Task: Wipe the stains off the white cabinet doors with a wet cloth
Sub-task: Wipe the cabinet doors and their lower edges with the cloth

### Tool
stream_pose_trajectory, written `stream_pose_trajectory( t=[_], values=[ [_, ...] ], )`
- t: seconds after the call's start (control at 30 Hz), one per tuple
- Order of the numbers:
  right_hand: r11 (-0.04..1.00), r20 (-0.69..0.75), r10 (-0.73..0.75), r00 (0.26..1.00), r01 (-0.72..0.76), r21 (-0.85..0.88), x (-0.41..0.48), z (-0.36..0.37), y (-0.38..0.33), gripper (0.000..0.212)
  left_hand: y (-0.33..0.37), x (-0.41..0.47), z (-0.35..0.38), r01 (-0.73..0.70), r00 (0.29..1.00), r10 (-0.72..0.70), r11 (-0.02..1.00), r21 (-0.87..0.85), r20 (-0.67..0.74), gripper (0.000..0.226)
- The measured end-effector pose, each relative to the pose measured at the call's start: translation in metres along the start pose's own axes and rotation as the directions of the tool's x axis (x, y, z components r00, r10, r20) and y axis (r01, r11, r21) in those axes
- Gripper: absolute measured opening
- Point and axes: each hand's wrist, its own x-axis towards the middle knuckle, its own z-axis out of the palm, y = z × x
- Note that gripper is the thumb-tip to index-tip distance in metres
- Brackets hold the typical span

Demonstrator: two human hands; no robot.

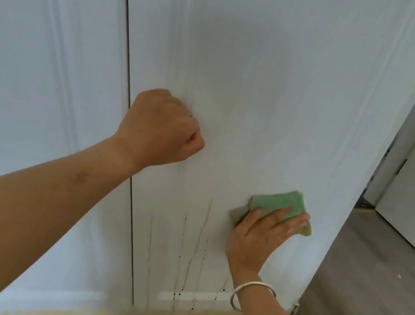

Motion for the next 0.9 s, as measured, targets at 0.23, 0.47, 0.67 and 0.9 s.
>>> stream_pose_trajectory(
  t=[0.23, 0.47, 0.67, 0.9],
  values=[
    [0.998, 0.211, 0.027, 0.977, -0.012, -0.069, -0.043, -0.003, 0.027, 0.073, 0.026, -0.057, 0.033, -0.196, 0.976, 0.190, 0.979, 0.054, 0.110, 0.038],
    [0.691, 0.317, -0.651, 0.690, 0.711, -0.128, -0.042, 0.016, -0.031, 0.067, 0.014, -0.056, 0.027, -0.293, 0.949, 0.296, 0.955, -0.045, 0.110, 0.032],
    [0.324, 0.534, -0.770, 0.349, 0.935, -0.144, -0.082, 0.018, 0.022, 0.070, -0.001, -0.059, 0.019, -0.353, 0.925, 0.361, 0.932, -0.085, 0.122, 0.032],
    [0.471, 0.349, -0.819, 0.456, 0.881, -0.047, -0.059, 0.027, -0.072, 0.050, 0.001, -0.053, 0.018, -0.308, 0.922, 0.323, 0.946, -0.101, 0.214, 0.028]
  ],
)
